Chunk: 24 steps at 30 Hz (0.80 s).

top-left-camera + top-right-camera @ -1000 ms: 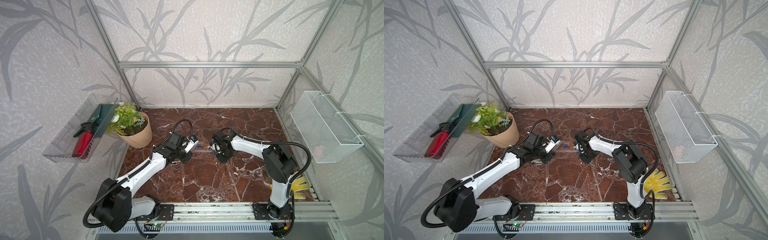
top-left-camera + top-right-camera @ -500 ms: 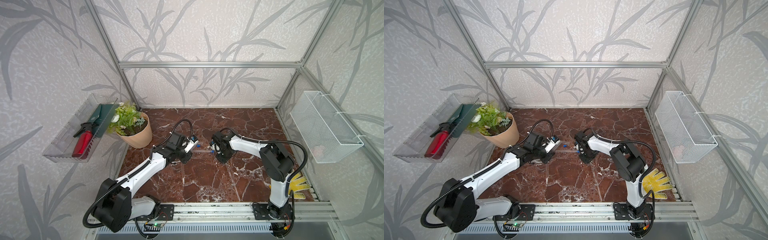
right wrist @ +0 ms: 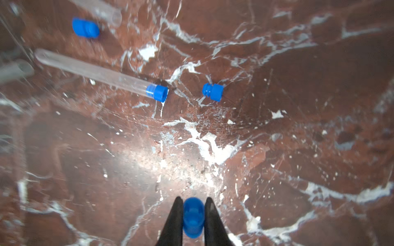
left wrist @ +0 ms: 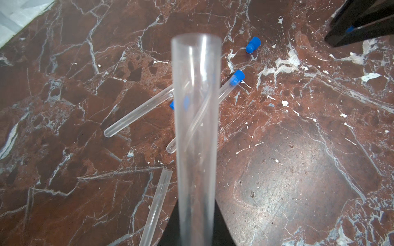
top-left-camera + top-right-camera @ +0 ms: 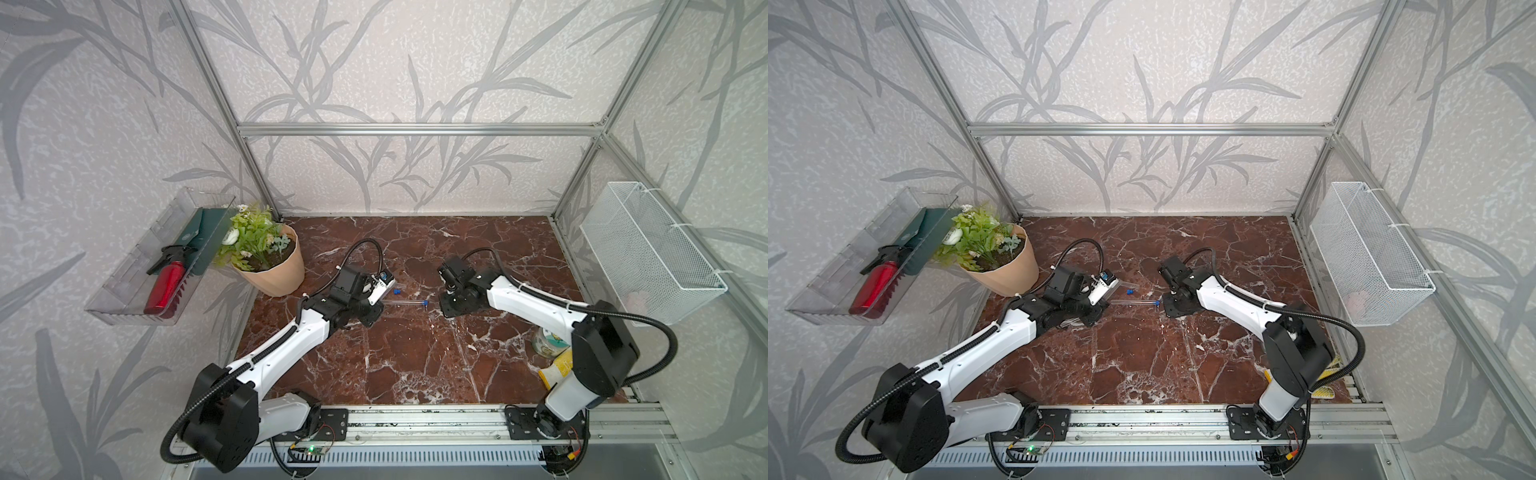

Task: Insert stoppers into test tubes
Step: Place the stopper at the center of the board.

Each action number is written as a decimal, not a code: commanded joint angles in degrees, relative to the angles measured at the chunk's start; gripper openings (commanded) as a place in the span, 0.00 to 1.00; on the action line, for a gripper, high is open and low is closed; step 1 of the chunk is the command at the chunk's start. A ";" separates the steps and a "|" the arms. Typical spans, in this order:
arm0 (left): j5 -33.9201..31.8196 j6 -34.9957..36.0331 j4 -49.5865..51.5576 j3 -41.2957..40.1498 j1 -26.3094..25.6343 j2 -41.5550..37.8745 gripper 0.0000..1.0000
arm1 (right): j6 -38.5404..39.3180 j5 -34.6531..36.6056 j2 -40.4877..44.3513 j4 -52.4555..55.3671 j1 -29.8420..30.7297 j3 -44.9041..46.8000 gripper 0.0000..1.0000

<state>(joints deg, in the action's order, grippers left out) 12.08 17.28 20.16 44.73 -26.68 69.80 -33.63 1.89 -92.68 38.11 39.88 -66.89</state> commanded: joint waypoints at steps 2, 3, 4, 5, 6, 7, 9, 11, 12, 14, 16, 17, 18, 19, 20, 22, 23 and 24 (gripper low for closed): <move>-1.20 -1.45 -3.31 -1.79 -0.07 -1.99 0.00 | -28.57 0.47 1.92 -5.86 0.67 4.32 0.09; -1.25 -1.53 -3.33 -2.05 -0.06 -2.29 0.00 | -33.33 0.32 2.20 -7.11 0.93 5.58 0.10; -1.24 -1.55 -3.25 -2.26 -0.12 -2.55 0.00 | -37.24 -0.09 2.32 -8.26 1.07 6.78 0.10; -1.20 -1.61 -3.09 -2.46 -0.12 -2.85 0.00 | -41.80 -0.66 2.35 -9.51 1.29 7.95 0.11; -1.27 -1.63 -2.98 -2.75 -0.05 -3.19 0.00 | -45.77 -0.96 2.28 -10.29 1.62 8.91 0.12; -1.39 -1.67 -2.96 -3.04 -0.14 -3.53 0.00 | -48.95 -1.01 2.17 -10.50 1.98 9.41 0.12; -1.69 -1.94 -3.00 -3.89 -0.11 -4.43 0.00 | -53.69 -0.77 1.51 -9.25 2.77 9.14 0.12; -1.80 -1.98 -3.43 -4.75 -0.08 -5.27 0.00 | -56.29 -0.32 0.17 -5.79 3.33 7.25 0.12; -1.81 -2.06 -3.75 -5.23 -0.07 -5.67 0.00 | -57.83 -0.22 -0.89 -2.67 3.59 5.75 0.11; -1.79 -2.21 -4.71 -6.08 -0.13 -6.23 0.00 | -59.50 -0.39 -2.90 1.22 3.96 3.66 0.11; -1.80 -2.16 -5.30 -6.48 -0.15 -6.51 0.00 | -61.16 -0.82 -4.61 3.42 4.15 2.57 0.11; -1.86 -2.12 -5.40 -6.50 -0.17 -6.30 0.00 | -61.89 -1.06 -4.78 3.88 4.16 2.27 0.11; -1.94 -2.12 -5.47 -6.41 -0.11 -6.21 0.00 | -62.76 -1.20 -6.45 4.21 4.16 2.22 0.11; -1.83 -1.93 -5.42 -6.32 -0.12 -6.10 0.00 | -63.51 -1.34 -7.06 4.14 4.16 2.34 0.11; -1.78 -1.86 -5.40 -6.18 -0.12 -5.91 0.00 | -63.98 -1.55 -7.51 3.73 4.16 2.54 0.11; -1.53 -1.48 -5.06 -5.89 -0.11 -5.63 0.00 | -64.68 -1.78 -8.38 3.49 4.16 2.72 0.11; -1.57 -1.33 -5.01 -5.80 -0.17 -5.51 0.00 | -64.96 -2.04 -8.83 3.51 4.16 2.65 0.11; -1.63 -1.28 -4.95 -5.71 -0.08 -5.39 0.00 | -65.20 -2.25 -9.30 3.52 4.16 2.56 0.11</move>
<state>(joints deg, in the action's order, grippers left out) 10.55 15.88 15.79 38.61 -26.68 64.27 -95.59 -0.10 -100.88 38.63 43.88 -63.90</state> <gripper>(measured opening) 0.164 0.164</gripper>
